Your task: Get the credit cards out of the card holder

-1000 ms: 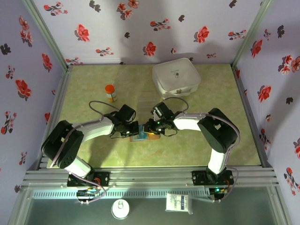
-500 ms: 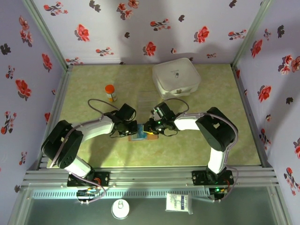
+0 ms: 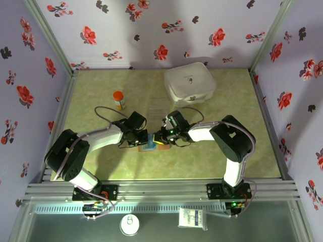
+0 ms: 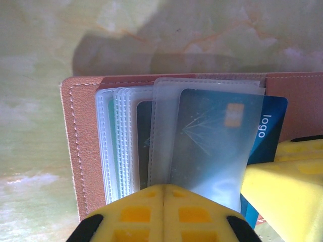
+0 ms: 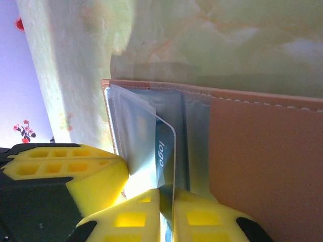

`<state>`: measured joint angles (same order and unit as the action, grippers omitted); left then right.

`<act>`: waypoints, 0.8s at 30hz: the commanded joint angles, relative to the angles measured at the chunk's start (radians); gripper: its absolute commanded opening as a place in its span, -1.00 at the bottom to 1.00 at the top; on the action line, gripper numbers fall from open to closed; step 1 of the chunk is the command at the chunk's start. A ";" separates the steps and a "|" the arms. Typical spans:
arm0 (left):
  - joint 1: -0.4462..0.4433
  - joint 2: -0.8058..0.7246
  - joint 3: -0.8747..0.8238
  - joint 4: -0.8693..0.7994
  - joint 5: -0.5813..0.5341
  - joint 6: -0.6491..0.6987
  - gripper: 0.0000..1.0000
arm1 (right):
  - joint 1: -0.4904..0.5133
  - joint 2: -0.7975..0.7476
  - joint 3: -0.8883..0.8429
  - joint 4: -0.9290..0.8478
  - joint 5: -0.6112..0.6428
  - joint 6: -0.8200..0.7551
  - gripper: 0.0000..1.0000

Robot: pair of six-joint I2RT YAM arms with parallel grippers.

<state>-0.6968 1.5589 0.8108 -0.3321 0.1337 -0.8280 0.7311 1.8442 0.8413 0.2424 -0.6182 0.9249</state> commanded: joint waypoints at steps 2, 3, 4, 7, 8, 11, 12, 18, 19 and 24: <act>-0.006 0.011 -0.011 -0.052 -0.029 0.021 -1.00 | -0.012 -0.019 -0.020 -0.053 0.027 -0.027 -0.78; -0.006 0.008 -0.013 -0.050 -0.029 0.021 -1.00 | -0.016 -0.027 -0.024 -0.070 0.033 -0.037 -0.78; -0.006 0.008 -0.014 -0.049 -0.031 0.021 -1.00 | -0.021 -0.035 -0.031 -0.085 0.039 -0.046 -0.79; -0.004 0.008 -0.015 -0.055 -0.032 0.023 -1.00 | -0.036 -0.066 -0.059 -0.099 0.043 -0.056 -0.79; -0.004 0.005 -0.018 -0.052 -0.031 0.021 -1.00 | -0.040 -0.075 -0.064 -0.106 0.043 -0.062 -0.79; -0.005 -0.001 -0.024 -0.046 -0.034 0.019 -1.00 | -0.048 -0.103 -0.073 -0.154 0.058 -0.089 -0.80; -0.005 -0.002 -0.020 -0.048 -0.035 0.020 -1.00 | -0.051 -0.111 -0.073 -0.169 0.061 -0.097 -0.80; -0.003 -0.026 -0.014 -0.027 -0.014 0.005 -1.00 | -0.058 -0.200 -0.055 -0.283 0.111 -0.156 -0.86; -0.003 -0.034 -0.007 -0.025 -0.008 0.004 -1.00 | -0.058 -0.218 -0.050 -0.308 0.126 -0.170 -0.87; 0.002 -0.084 0.014 -0.034 -0.014 -0.001 -1.00 | -0.058 -0.279 0.029 -0.489 0.200 -0.299 -0.90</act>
<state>-0.6964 1.5227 0.8108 -0.3389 0.1329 -0.8288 0.6804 1.6009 0.8154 -0.0994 -0.4904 0.7319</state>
